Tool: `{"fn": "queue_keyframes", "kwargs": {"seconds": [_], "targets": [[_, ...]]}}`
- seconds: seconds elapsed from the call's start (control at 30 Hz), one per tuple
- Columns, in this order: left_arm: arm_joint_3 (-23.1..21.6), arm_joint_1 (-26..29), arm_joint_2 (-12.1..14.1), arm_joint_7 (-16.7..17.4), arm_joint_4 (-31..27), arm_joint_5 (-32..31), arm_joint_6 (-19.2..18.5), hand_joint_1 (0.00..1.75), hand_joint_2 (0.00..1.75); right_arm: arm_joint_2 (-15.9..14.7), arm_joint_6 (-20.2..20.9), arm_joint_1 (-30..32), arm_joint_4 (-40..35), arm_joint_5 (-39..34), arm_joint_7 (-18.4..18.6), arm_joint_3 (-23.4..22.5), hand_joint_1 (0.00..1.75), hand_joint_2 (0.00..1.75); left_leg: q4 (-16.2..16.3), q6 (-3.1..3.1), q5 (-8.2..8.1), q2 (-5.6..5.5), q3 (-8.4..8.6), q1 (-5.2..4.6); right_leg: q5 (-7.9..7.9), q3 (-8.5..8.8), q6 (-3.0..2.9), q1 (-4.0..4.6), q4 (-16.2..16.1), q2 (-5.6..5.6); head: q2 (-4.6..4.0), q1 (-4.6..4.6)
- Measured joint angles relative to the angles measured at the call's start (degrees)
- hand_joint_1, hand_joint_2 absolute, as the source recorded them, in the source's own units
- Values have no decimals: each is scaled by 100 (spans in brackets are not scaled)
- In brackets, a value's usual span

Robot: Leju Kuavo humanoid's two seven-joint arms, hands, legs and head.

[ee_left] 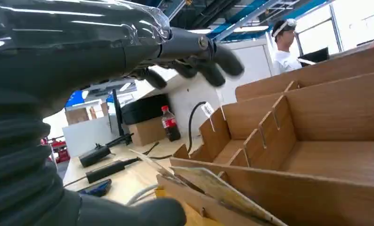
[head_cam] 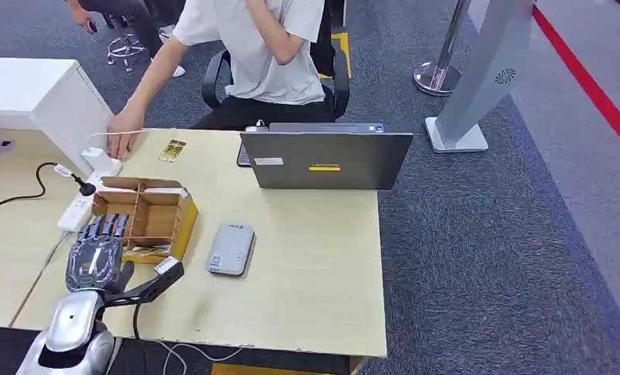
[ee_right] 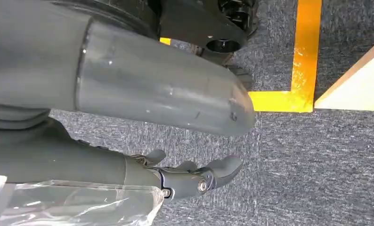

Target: Pass the card to the sensor for recognition and then transmit it.

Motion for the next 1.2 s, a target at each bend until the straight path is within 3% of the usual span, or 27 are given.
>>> {"fn": "queue_keyframes", "kwargs": {"seconds": [0.57, 0.93, 1.2], "targets": [[39, 51, 0, -83, 0, 142, -94, 175, 175, -77, 118, -9, -24, -74, -57, -129, 0, 0, 0, 0, 0, 0, 0, 0, 0, 0, 0, 0, 0, 0, 0, 0], [44, 51, -26, -118, -13, 79, 523, 175, 175, -96, 186, -10, -46, -85, -114, -267, 0, 0, 0, 0, 0, 0, 1, 0, 0, 0, 0, 0, 0, 0, 0, 0], [44, 51, -46, -118, -57, 72, 553, 175, 175, -96, 186, -10, -55, -85, -118, -304, 0, 0, 0, 0, 0, 0, 1, 0, 0, 0, 0, 0, 0, 0, 0, 2]]}}
